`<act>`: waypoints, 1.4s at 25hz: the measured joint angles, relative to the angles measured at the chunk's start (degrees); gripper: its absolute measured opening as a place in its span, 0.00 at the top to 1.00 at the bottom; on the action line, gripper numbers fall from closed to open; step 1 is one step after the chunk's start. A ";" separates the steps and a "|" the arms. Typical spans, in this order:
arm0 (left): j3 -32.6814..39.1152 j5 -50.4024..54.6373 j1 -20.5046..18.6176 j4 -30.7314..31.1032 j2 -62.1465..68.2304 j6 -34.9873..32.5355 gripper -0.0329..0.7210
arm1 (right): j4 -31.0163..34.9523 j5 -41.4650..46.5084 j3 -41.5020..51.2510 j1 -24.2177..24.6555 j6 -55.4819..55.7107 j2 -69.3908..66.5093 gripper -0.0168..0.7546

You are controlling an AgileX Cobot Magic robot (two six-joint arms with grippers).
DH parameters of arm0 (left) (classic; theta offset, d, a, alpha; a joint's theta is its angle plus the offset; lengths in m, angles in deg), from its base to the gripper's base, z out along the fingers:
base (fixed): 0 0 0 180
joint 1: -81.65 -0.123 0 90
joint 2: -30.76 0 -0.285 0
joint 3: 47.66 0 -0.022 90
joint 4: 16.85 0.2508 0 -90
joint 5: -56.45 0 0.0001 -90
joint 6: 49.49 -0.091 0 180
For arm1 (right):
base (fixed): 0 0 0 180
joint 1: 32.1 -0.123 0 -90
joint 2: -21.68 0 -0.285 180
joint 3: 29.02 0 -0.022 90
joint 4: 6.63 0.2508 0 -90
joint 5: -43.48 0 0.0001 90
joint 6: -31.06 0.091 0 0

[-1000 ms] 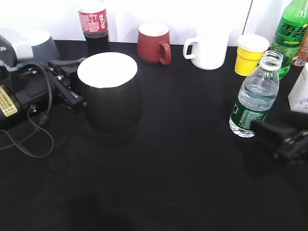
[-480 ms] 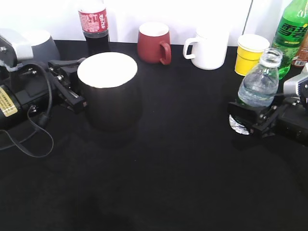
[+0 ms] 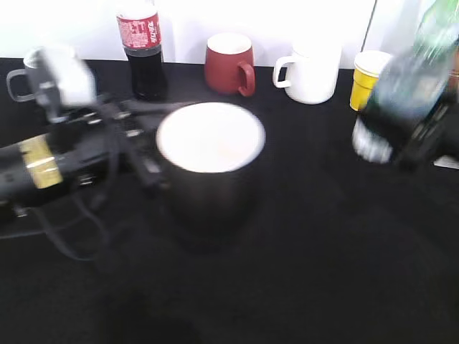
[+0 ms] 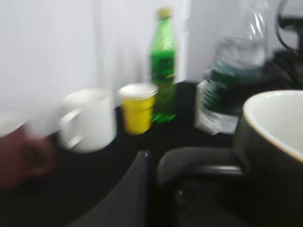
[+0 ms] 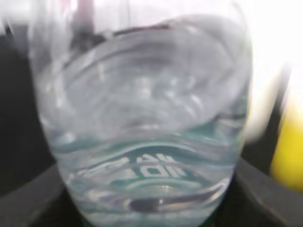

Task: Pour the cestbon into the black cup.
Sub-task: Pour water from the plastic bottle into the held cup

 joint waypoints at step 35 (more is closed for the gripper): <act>-17.45 14.72 17.03 -3.93 5.40 3.62 0.89 | -12.79 13.43 -12.13 0.00 -63.25 14.96 0.34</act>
